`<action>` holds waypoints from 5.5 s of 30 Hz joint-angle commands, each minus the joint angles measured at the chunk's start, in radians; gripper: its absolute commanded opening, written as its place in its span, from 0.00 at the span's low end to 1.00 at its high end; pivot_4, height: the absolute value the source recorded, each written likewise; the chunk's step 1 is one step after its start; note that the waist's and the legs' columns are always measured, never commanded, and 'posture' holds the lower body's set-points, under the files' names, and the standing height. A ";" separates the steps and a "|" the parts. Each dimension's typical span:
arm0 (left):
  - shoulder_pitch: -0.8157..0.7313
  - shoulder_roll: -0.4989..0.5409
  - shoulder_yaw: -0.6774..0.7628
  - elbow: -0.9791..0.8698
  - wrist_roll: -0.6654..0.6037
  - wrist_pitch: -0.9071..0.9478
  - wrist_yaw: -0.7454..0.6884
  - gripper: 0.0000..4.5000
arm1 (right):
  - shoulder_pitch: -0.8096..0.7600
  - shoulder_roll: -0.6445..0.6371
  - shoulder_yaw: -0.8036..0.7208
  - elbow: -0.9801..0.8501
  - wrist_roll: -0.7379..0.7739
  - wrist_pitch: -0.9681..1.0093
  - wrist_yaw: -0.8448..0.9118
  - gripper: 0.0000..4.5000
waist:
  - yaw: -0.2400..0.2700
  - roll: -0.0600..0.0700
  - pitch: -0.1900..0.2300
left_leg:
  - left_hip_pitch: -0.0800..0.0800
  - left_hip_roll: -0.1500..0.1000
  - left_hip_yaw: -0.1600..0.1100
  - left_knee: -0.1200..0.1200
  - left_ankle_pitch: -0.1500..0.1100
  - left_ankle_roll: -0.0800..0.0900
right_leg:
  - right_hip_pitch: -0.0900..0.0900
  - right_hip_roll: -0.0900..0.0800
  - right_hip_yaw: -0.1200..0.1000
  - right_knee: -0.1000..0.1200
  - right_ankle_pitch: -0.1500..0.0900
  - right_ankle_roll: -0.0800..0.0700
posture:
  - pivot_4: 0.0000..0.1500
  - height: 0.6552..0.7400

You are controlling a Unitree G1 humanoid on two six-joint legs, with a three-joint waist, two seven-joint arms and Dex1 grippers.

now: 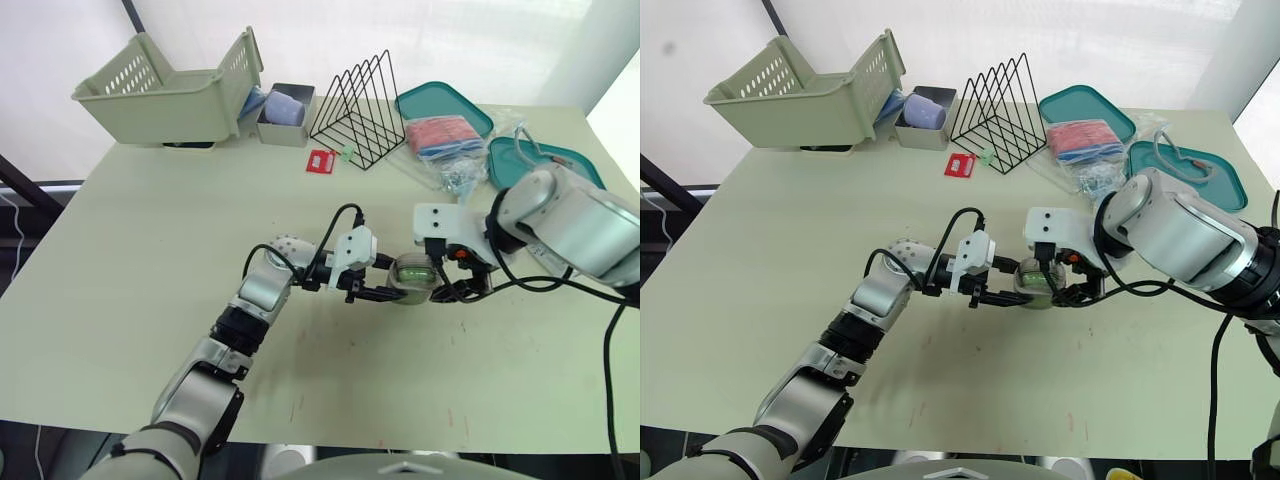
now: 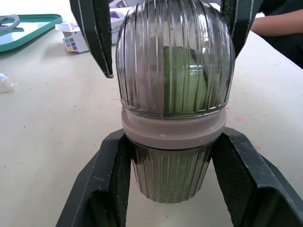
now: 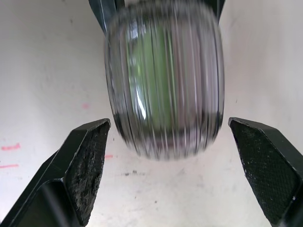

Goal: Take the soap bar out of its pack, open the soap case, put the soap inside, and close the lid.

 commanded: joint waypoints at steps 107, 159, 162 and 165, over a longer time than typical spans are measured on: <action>-0.005 0.033 0.019 -0.019 -0.025 0.000 -0.003 0.45 | 0.824 0.172 -0.851 0.014 0.284 -0.707 -0.125 0.02 | 0.000 -0.001 0.000 | 0.002 0.000 -0.002 0.001 -0.001 0.001 | 0.005 0.001 -0.001 -0.002 0.000 0.000 | 1.00 1.00; -0.006 0.027 0.011 -0.018 -0.026 -0.003 -0.006 0.45 | 0.818 0.096 -0.884 0.080 0.253 -0.723 -0.135 0.02 | 0.002 -0.001 0.000 | 0.002 0.000 -0.003 0.001 -0.001 0.001 | 0.005 0.001 -0.001 -0.002 0.000 0.000 | 1.00 1.00; -0.006 0.027 0.012 -0.019 -0.027 -0.003 -0.007 0.45 | 0.860 0.078 -0.871 0.087 0.227 -0.752 -0.109 0.02 | 0.000 -0.001 0.000 | 0.002 0.000 -0.003 0.001 -0.001 0.001 | 0.005 0.001 -0.001 -0.002 0.000 0.000 | 1.00 1.00; -0.006 0.027 0.012 -0.020 -0.027 -0.002 -0.006 0.45 | 0.885 0.089 -0.857 0.076 0.218 -0.767 -0.104 0.02 | 0.000 0.000 0.000 | 0.002 0.000 -0.003 0.001 -0.001 0.001 | 0.005 0.001 -0.001 -0.002 0.000 0.000 | 1.00 1.00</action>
